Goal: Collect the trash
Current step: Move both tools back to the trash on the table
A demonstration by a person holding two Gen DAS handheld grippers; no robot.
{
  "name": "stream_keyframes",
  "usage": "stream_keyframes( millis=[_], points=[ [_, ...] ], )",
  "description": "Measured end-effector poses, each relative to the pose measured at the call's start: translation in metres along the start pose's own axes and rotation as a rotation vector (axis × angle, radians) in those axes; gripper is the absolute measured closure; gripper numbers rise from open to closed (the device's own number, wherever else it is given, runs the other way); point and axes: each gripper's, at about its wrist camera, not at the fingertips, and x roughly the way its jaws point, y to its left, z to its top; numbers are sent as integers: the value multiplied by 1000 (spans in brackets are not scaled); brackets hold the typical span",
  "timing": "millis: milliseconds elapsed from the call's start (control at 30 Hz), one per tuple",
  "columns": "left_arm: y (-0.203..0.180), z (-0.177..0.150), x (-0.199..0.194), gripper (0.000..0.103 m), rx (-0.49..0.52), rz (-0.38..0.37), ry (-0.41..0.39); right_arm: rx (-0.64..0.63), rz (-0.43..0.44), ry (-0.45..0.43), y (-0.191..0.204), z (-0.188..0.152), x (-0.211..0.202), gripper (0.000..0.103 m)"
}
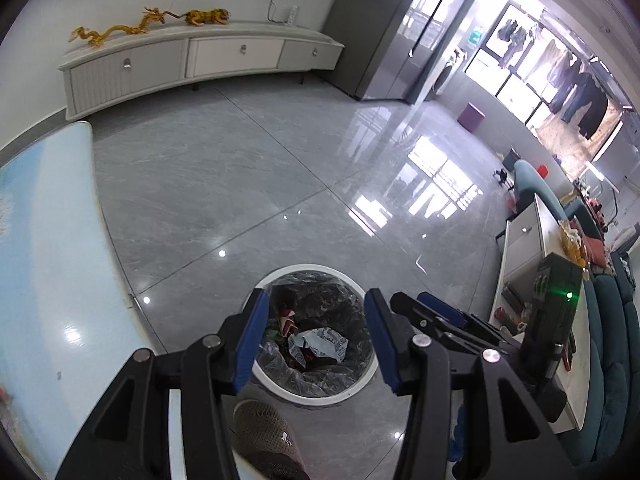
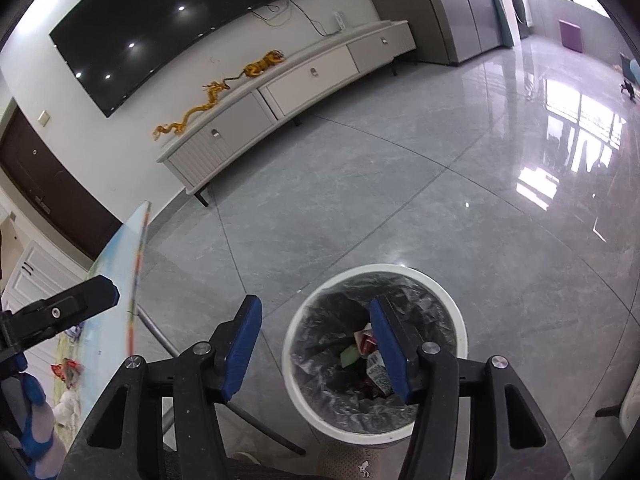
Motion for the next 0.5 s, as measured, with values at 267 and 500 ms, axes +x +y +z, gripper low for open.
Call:
stream_keyframes(
  millis=[267, 500],
  points=[
    [32, -17, -68, 49, -65, 35, -129, -89, 28, -60, 52, -2, -33, 46],
    [58, -39, -118, 47, -112, 50, -226, -160, 35, -90, 91, -8, -57, 46]
  ],
)
